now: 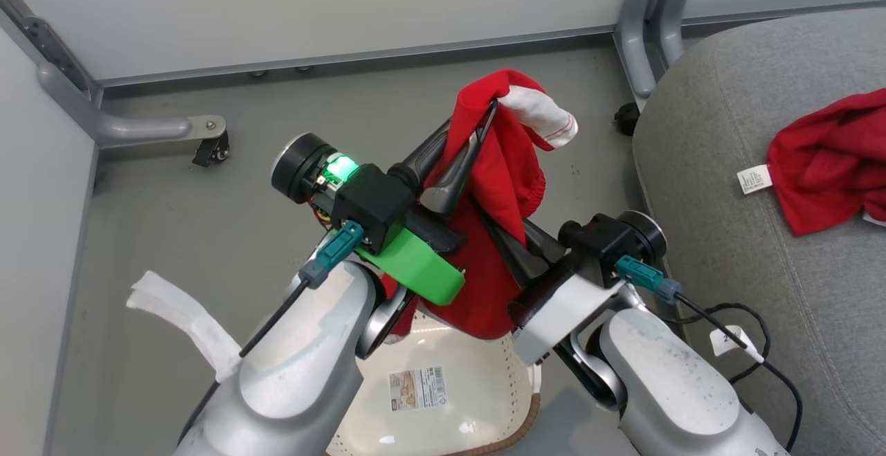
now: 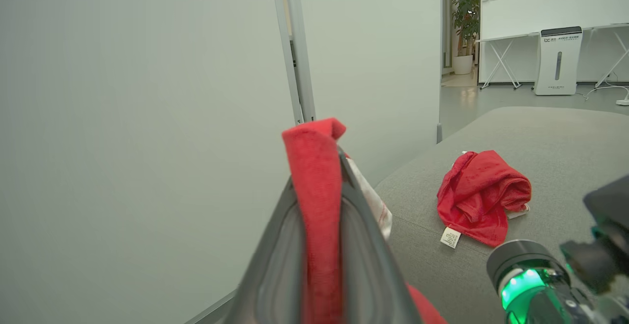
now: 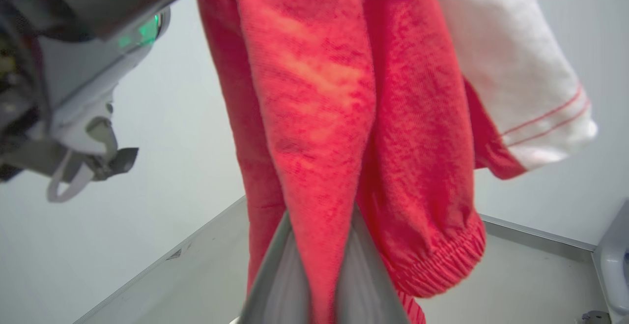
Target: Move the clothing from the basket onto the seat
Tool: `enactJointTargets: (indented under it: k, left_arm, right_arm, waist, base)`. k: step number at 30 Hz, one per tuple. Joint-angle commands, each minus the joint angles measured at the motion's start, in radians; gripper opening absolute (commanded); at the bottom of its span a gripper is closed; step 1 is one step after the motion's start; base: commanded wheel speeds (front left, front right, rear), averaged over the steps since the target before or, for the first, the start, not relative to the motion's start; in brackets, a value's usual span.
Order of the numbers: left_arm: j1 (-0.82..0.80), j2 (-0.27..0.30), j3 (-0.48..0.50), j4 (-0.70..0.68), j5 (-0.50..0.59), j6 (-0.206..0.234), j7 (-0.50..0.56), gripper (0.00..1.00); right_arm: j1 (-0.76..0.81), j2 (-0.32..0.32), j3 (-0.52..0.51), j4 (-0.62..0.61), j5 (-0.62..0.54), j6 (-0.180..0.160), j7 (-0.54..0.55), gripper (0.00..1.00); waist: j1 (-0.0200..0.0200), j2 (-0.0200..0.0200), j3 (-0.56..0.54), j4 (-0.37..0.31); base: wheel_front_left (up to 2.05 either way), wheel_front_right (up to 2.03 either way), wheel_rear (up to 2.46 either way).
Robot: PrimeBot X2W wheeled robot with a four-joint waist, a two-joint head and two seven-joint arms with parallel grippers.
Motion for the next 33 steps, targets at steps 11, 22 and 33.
enactJointTargets:
  k: [11, 22, 33]
  left_arm:
    - [0.054, -0.006, 0.016, -0.012, 0.043, -0.001, -0.004, 1.0]
    - [0.085, 0.011, 0.014, -0.02, 0.067, -0.002, -0.003, 1.0]
    - [0.076, 0.038, 0.005, -0.028, 0.086, -0.003, -0.002, 1.0]
  right_arm:
    - [0.06, -0.003, -0.092, -0.013, -0.011, -0.001, 0.0, 0.0]
    - [0.103, -0.003, -0.218, -0.052, -0.047, -0.001, 0.0, 0.0]
    - [0.145, -0.003, -0.334, -0.107, -0.073, -0.001, 0.0, 0.0]
  waist:
    - [0.0, 0.0091, -0.018, -0.025]
    - [0.0, 0.0091, -0.003, -0.1]
    - [0.0, 0.0091, 0.036, -0.232]
  base:
    - [0.0, 0.0, 0.0]
    - [0.0, 0.0, 0.0]
    - [0.0, 0.0, 0.0]
